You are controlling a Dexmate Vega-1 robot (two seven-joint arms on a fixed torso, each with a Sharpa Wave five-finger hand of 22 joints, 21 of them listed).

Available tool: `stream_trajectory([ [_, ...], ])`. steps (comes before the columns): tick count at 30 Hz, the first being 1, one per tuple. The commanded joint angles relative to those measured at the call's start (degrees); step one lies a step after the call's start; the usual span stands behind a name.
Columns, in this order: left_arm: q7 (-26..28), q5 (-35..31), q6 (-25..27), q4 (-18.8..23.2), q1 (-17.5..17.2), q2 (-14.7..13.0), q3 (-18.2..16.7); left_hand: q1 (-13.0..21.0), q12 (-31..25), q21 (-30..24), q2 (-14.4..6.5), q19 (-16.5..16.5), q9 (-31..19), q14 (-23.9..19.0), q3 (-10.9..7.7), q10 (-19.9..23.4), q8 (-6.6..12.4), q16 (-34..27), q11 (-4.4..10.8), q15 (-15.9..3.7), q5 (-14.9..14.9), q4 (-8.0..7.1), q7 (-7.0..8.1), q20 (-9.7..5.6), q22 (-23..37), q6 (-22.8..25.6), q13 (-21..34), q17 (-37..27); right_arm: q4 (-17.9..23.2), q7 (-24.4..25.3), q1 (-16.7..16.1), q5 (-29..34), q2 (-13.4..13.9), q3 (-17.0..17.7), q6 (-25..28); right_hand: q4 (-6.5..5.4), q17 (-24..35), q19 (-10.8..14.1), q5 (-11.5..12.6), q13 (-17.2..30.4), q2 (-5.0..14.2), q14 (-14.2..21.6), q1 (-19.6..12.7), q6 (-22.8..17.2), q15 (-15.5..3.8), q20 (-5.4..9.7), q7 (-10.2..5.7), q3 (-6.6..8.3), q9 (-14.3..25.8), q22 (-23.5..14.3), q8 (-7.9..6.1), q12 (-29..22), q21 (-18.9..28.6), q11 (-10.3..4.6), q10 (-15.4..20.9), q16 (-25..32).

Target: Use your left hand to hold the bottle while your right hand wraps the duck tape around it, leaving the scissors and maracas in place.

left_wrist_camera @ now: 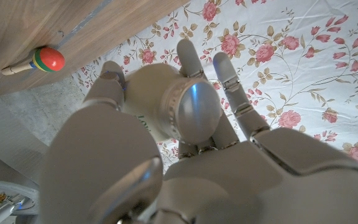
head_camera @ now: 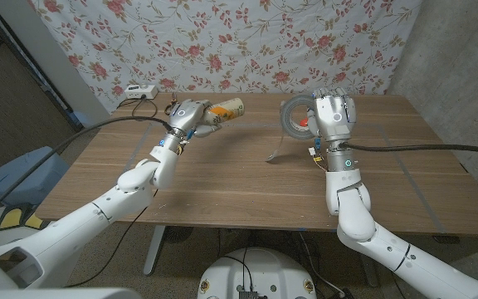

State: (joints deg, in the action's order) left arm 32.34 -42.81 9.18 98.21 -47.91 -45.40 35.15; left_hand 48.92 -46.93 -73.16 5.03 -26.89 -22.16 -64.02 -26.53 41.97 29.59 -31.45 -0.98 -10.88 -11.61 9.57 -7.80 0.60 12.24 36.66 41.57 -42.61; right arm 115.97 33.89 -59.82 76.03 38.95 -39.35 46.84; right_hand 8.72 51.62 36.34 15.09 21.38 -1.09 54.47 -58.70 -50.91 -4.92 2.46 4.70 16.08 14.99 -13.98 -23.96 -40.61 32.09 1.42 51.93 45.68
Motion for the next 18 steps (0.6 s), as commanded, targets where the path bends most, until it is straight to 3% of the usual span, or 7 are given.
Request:
stream_trajectory([
  [1, 0.55, -0.30, -2.10, -2.49, 2.86, 3.15, 2.61, 13.21, -0.12, -0.46, -15.00, 0.31, -0.21, -1.32, -5.61, 7.92, 0.47, 0.14, 7.78, -1.49, -0.24, -5.33, 6.18, -0.05, -0.13, 9.03, 0.26, -0.27, -1.07, -0.92, 2.09, 3.53, -0.88, 0.91, -2.52, -0.37, 0.43, 0.48, 0.49, 9.51, 8.65, 3.75, -9.35, -7.90, -7.70, -0.06, -6.13, 0.51, 0.19, -0.05, -0.33, -6.28, 0.58, -4.04, 5.48, -0.39],
  [18, -2.26, -0.94, -3.78, -4.43, 6.48, 5.67, 5.94, 13.26, 0.08, -1.45, -14.98, 0.43, -0.31, -1.83, -5.83, 8.18, 0.69, 0.42, 7.67, -1.61, -0.21, -4.96, 5.97, -0.07, -0.69, 9.58, 0.51, -0.67, -2.62, -1.47, 5.43, 8.38, -2.09, 1.23, -4.17, -0.11, 1.36, 0.41, 0.99, 9.12, 7.68, 5.50, -9.47, -9.36, -7.57, -0.66, -5.36, 0.74, -0.44, 0.26, -0.52, -6.40, 1.88, -3.78, 6.96, -1.40],
])
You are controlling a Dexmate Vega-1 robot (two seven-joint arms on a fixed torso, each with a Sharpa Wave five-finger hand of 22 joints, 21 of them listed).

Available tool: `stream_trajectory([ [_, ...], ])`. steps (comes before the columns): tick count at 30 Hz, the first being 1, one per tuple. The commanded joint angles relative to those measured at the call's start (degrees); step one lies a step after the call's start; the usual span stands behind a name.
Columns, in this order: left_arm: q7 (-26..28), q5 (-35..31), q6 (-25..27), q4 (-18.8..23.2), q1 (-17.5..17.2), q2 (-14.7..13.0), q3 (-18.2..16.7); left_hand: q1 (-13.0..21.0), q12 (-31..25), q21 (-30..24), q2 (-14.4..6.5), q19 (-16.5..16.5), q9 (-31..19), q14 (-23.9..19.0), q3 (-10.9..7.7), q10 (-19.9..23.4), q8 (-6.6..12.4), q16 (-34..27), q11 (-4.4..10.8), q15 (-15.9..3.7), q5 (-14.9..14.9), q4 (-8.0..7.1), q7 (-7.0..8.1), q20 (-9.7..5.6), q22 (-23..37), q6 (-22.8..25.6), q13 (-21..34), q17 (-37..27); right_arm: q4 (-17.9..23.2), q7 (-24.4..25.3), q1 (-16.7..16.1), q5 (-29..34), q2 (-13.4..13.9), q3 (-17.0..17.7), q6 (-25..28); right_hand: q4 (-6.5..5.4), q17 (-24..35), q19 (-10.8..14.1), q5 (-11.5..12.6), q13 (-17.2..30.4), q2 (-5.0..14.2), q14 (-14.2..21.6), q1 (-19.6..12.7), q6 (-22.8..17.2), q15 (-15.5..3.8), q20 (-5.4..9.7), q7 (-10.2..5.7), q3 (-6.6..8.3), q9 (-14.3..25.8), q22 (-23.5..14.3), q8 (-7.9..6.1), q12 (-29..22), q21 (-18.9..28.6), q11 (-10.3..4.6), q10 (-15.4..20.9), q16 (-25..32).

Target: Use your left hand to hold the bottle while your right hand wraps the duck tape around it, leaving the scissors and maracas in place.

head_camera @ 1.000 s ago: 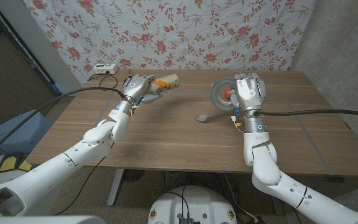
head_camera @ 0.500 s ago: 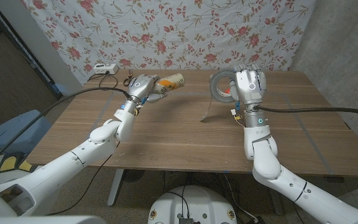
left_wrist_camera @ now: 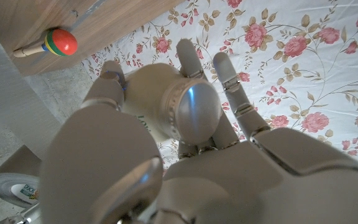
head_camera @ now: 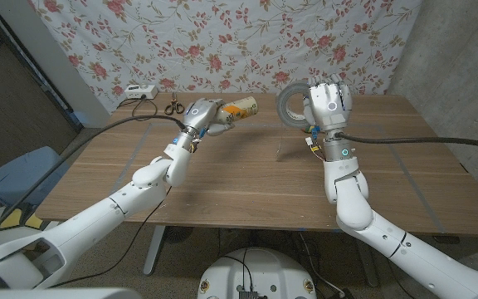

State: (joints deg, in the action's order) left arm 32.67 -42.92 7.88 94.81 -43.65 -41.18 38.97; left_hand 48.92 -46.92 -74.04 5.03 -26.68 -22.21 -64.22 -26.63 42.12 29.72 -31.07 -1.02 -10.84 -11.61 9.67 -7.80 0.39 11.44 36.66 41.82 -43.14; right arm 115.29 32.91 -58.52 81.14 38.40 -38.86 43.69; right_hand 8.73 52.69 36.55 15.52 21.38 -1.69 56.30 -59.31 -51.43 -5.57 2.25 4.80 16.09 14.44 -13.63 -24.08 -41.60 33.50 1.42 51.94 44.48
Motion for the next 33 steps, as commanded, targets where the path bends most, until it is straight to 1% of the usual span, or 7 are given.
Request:
stream_trajectory([
  [1, -2.86, -0.77, -2.55, -1.06, 2.35, 1.50, 2.21, 13.29, 0.07, -0.65, -14.97, 0.23, -0.30, -1.69, -5.74, 8.11, 0.62, 0.01, 7.83, -1.62, -0.21, -5.01, 5.94, 0.11, 0.07, 9.70, 0.26, -0.23, -1.83, -0.94, 4.36, 3.72, -1.49, 0.74, -1.12, -0.10, 0.33, 0.13, 0.58, 9.04, 8.25, 3.72, -8.89, -8.83, -6.93, -0.47, -5.49, 0.75, 0.09, -0.09, -0.38, -5.37, 0.49, -3.69, 6.97, -0.24],
  [10, -5.11, -0.98, -2.82, -1.01, 3.29, 1.69, 3.07, 13.31, 0.06, -1.18, -14.93, 0.18, -0.26, -2.06, -5.78, 8.35, 0.70, 0.07, 7.68, -1.57, -0.13, -4.79, 5.80, 0.02, -0.14, 10.09, 0.54, -0.47, -2.20, -2.55, 6.52, 7.10, -1.57, 1.08, -1.94, -0.07, 0.76, -0.10, 0.78, 9.11, 7.95, 4.18, -8.88, -8.95, -6.93, -0.50, -5.57, 0.89, -0.09, 0.06, -0.28, -5.39, 0.93, -3.73, 7.26, -0.69],
  [11, -5.23, -0.92, -2.81, -1.01, 3.31, 1.75, 3.09, 13.31, 0.12, -1.23, -14.93, 0.21, -0.28, -2.12, -5.78, 8.43, 0.68, 0.09, 7.74, -1.58, -0.13, -4.77, 5.73, 0.08, -0.17, 10.00, 0.45, -0.47, -2.32, -2.80, 6.83, 7.59, -1.75, 1.05, -1.93, -0.07, 0.89, -0.19, 0.83, 9.28, 7.89, 4.22, -8.89, -8.91, -6.92, -0.45, -5.45, 0.94, -0.09, 0.10, -0.25, -5.43, 1.06, -4.27, 7.20, -0.85],
  [12, -5.34, -0.86, -2.77, -1.00, 3.31, 1.80, 3.10, 13.31, 0.15, -1.25, -14.93, 0.23, -0.28, -2.11, -5.79, 8.48, 0.66, 0.09, 7.72, -1.56, -0.12, -4.76, 5.69, 0.07, -0.18, 9.99, 0.39, -0.50, -2.40, -2.41, 7.07, 7.35, -1.66, 1.13, -2.42, -0.11, 0.99, -0.23, 0.87, 9.23, 7.91, 4.29, -8.86, -8.95, -6.91, -0.47, -5.46, 0.99, -0.04, 0.13, -0.28, -5.39, 1.17, -3.80, 7.23, -0.97],
  [18, -6.10, -1.09, -2.32, -0.76, 3.39, 1.85, 3.29, 13.33, 0.20, -1.45, -14.92, 0.26, -0.29, -2.10, -5.82, 8.52, 0.70, 0.09, 7.68, -1.55, -0.10, -4.65, 5.71, 0.03, -0.26, 10.15, 0.47, -0.78, -3.63, -3.09, 8.64, 7.95, -2.08, 1.25, -3.23, -0.10, 1.27, -0.35, 0.98, 9.17, 7.77, 4.50, -8.86, -9.10, -6.94, -0.37, -5.57, 1.10, -0.13, 0.22, -0.25, -5.32, 1.47, -3.91, 7.39, -1.28],
  [24, -6.10, -1.35, -0.97, 0.27, 2.63, 1.47, 2.81, 13.27, 0.26, -1.65, -14.92, 0.40, -0.43, -2.05, -5.83, 8.65, 0.73, 0.33, 7.67, -1.50, -0.07, -4.61, 5.75, 0.17, -0.35, 10.13, 0.50, -0.71, -4.78, -1.86, 9.23, 5.52, -2.49, 1.58, -4.07, -0.14, 1.54, -0.55, 1.07, 9.23, 7.68, 4.65, -8.81, -9.10, -6.94, -0.32, -5.75, 1.17, -0.12, 0.30, -0.23, -5.31, 1.71, -3.69, 7.46, -1.57],
  [33, -5.18, -2.82, 3.00, 2.56, 1.09, 1.13, 1.78, 13.26, 0.37, -1.97, -14.93, 0.44, -0.51, -2.13, -5.88, 8.63, 0.68, 0.48, 7.58, -1.58, -0.03, -4.47, 5.78, 0.15, -0.47, 10.07, 0.67, -0.87, -4.90, -0.02, 8.64, 1.33, -1.59, 2.34, -4.83, -0.16, 2.03, -0.61, 1.24, 9.31, 7.51, 4.85, -8.76, -9.23, -6.97, -0.26, -5.69, 1.34, -0.09, 0.45, -0.24, -5.23, 2.27, -3.94, 7.54, -2.11],
])
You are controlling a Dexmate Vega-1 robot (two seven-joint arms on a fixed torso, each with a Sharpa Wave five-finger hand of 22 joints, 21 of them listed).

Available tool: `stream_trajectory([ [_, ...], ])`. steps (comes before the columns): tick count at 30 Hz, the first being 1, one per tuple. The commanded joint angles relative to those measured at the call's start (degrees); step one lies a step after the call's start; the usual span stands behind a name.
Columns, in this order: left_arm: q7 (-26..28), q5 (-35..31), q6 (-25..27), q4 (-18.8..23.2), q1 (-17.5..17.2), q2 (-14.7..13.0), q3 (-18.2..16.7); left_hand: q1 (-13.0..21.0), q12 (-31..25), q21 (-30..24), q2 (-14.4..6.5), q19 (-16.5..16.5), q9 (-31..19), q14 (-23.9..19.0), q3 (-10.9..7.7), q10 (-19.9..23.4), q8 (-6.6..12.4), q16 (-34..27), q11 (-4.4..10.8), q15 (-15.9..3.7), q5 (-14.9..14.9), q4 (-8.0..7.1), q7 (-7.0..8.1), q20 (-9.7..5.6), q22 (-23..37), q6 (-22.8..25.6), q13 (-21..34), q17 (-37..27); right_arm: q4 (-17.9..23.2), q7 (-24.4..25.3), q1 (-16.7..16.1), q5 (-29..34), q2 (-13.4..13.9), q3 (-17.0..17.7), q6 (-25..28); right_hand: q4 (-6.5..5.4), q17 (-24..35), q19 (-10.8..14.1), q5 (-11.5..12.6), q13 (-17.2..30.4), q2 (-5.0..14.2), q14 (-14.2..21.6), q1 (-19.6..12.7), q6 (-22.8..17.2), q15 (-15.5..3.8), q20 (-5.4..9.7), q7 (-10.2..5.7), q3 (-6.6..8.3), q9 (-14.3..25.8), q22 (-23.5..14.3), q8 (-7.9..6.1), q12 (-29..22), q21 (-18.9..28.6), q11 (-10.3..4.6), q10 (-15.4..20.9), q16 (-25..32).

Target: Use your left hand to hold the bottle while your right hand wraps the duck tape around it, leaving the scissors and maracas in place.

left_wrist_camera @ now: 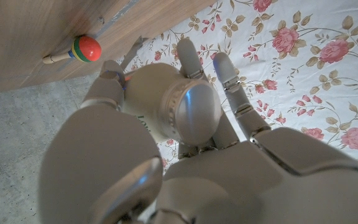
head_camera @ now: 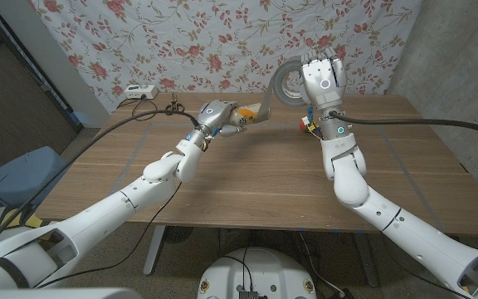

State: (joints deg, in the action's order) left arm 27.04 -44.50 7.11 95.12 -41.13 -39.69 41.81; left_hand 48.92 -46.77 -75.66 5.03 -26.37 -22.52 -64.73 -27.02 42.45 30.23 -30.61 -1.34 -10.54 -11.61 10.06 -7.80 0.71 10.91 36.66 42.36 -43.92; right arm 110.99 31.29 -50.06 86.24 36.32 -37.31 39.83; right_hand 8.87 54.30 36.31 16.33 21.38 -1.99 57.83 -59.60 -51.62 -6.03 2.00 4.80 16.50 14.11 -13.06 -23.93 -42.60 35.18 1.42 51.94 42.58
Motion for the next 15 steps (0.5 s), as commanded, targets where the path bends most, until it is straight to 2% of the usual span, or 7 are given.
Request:
stream_trajectory([
  [1, 0.06, -1.12, 3.68, 2.46, -1.43, -0.55, -1.06, 13.26, 0.20, -0.38, -14.93, 0.16, -0.22, -1.65, -5.49, 8.29, 0.16, 0.02, 7.90, -1.88, -0.03, -4.85, 5.72, -0.15, 0.04, 10.04, 0.23, -0.13, -0.57, 1.28, 0.24, -3.66, 0.63, 0.75, -0.85, -0.27, 0.46, -0.32, 0.44, 9.38, 7.76, 3.35, -8.48, -9.11, -6.50, -0.03, -5.68, 0.94, 0.21, -0.11, -0.39, -4.27, 0.66, -3.97, 7.58, -0.25],
  [9, -5.73, -0.12, 1.83, 3.50, -0.30, -1.94, -0.32, 13.24, 0.32, -0.62, -14.92, 0.29, -0.23, -1.63, -5.54, 8.33, 0.14, 0.04, 7.86, -1.85, -0.01, -4.74, 5.52, -0.05, -0.04, 10.18, 0.30, -0.53, -1.32, -2.02, 3.02, -2.26, 1.31, 0.22, -1.18, -0.23, 0.79, -0.37, 0.51, 9.24, 7.57, 3.65, -8.49, -9.38, -6.44, -0.02, -5.56, 1.09, 0.08, 0.00, -0.38, -4.16, 1.04, -3.74, 7.85, -0.57],
  [15, -13.27, 0.16, 2.23, 5.01, 1.02, -2.85, 0.38, 13.27, 0.42, -0.73, -14.89, 0.61, -0.16, -1.42, -5.60, 8.58, 0.20, 0.12, 7.58, -1.81, -0.07, -4.60, 5.34, 0.02, -0.10, 10.65, 0.24, -0.87, -2.43, -8.04, 6.98, 1.17, 1.36, -1.34, -2.62, -0.31, 1.07, -0.54, 0.56, 9.52, 7.49, 3.67, -8.33, -9.26, -6.46, 0.04, -5.65, 1.17, 0.14, 0.09, -0.33, -4.14, 1.33, -4.09, 7.63, -0.93],
])
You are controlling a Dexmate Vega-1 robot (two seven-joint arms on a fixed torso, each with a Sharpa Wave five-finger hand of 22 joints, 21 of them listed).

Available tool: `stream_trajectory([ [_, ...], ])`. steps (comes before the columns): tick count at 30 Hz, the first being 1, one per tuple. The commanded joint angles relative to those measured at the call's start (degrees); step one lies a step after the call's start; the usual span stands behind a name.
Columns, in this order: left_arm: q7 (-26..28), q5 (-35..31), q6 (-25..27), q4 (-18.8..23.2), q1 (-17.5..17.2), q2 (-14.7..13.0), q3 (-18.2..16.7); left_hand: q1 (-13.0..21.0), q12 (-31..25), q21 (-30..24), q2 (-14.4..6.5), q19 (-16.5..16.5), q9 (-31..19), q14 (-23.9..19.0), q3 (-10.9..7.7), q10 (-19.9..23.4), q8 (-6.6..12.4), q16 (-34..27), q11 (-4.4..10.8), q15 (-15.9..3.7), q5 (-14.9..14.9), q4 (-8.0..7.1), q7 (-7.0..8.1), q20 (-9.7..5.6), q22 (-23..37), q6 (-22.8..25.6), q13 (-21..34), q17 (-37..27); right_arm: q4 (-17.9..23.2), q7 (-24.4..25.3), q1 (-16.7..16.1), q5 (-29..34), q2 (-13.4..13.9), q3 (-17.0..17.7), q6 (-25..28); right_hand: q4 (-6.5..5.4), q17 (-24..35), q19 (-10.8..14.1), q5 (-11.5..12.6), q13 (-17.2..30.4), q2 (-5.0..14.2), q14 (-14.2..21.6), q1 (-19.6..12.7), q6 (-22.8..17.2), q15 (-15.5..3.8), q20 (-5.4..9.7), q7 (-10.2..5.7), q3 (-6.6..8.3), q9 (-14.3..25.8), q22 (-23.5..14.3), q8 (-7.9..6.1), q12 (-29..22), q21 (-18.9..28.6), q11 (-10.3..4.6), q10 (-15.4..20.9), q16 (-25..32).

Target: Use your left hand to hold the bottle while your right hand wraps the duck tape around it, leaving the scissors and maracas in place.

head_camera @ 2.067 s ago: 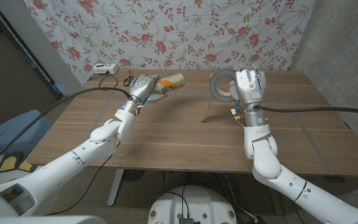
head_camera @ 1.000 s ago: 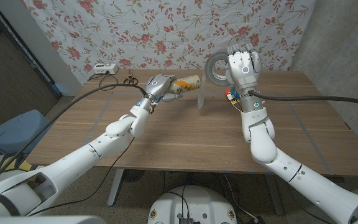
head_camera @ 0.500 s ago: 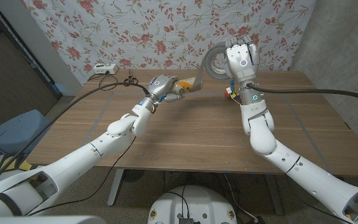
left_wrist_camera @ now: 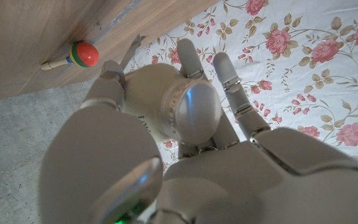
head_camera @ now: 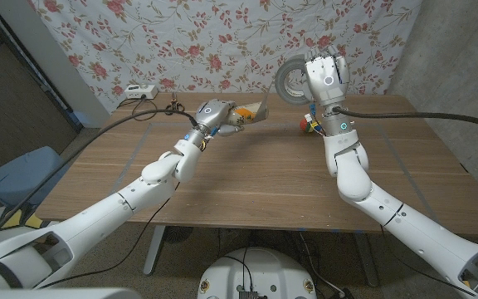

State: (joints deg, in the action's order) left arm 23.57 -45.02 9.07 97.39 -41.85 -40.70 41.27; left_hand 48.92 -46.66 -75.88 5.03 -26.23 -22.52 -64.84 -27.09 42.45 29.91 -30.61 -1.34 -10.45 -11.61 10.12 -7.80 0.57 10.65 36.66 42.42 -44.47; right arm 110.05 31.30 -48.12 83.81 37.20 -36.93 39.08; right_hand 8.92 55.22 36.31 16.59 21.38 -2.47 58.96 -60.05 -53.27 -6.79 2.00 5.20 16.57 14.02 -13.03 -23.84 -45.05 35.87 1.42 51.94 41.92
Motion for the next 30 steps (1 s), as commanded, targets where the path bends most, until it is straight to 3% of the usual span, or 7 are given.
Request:
stream_trajectory([
  [1, -11.02, 0.64, 0.45, 3.03, 1.94, -1.97, 1.02, 13.30, 0.31, -0.52, -14.88, 0.48, -0.15, -1.28, -5.55, 8.60, 0.51, 0.13, 7.53, -1.94, -0.08, -4.63, 5.34, 0.18, 0.16, 10.69, 0.19, -0.37, -1.74, -8.76, 5.75, 3.98, 0.45, -2.05, -2.44, -0.38, 0.18, -0.58, 0.32, 9.58, 7.97, 2.55, -7.87, -7.61, -5.70, 0.06, -6.08, 1.11, 0.23, 0.08, -0.41, -1.69, 0.67, -4.03, 7.57, -0.31],
  [11, -18.98, -0.06, 2.12, 5.33, 3.03, -2.79, 1.30, 13.23, 0.44, -0.69, -14.78, 0.75, -0.38, -1.15, -5.63, 8.72, 0.53, 0.27, 7.33, -1.96, -0.26, -4.54, 5.33, 0.30, 0.08, 10.76, 0.37, -0.74, -1.47, -26.78, 12.86, 13.04, -0.80, -6.03, -8.93, -0.43, 0.76, -1.02, 0.43, 9.48, 7.87, 2.56, -7.75, -7.49, -5.78, 0.24, -6.58, 1.33, 0.12, 0.26, -0.23, -1.36, 1.21, -4.39, 7.48, -1.05],
  [22, -19.80, -1.20, 2.07, 6.40, 2.59, -3.26, 0.97, 13.06, 0.72, -0.70, -14.69, 1.12, -0.24, -0.90, -5.73, 8.61, 0.37, 0.63, 7.52, -1.88, -0.41, -4.56, 5.45, 0.26, -0.02, 10.93, 0.40, -0.82, -2.62, -32.40, 17.01, 16.07, -2.69, -8.61, -14.79, -0.49, 1.25, -1.27, 0.65, 9.16, 7.67, 2.68, -7.57, -7.70, -5.81, 0.42, -6.77, 1.42, -0.13, 0.42, -0.10, -1.03, 1.73, -4.61, 7.68, -1.65],
  [30, -19.79, -1.10, 1.44, 7.24, 1.97, -3.67, 0.33, 12.83, 0.89, -0.62, -14.56, 1.44, -0.11, -0.83, -5.78, 8.46, 0.29, 0.82, 7.72, -1.96, -0.55, -4.63, 5.73, 0.10, -0.09, 11.20, 0.58, -0.98, -5.06, -33.66, 19.54, 15.74, -3.55, -9.84, -17.50, -0.46, 1.61, -1.67, 0.87, 9.19, 7.59, 2.76, -7.58, -8.01, -5.88, 0.64, -7.04, 1.53, -0.31, 0.53, -0.05, -0.90, 2.01, -4.57, 7.66, -2.07],
])
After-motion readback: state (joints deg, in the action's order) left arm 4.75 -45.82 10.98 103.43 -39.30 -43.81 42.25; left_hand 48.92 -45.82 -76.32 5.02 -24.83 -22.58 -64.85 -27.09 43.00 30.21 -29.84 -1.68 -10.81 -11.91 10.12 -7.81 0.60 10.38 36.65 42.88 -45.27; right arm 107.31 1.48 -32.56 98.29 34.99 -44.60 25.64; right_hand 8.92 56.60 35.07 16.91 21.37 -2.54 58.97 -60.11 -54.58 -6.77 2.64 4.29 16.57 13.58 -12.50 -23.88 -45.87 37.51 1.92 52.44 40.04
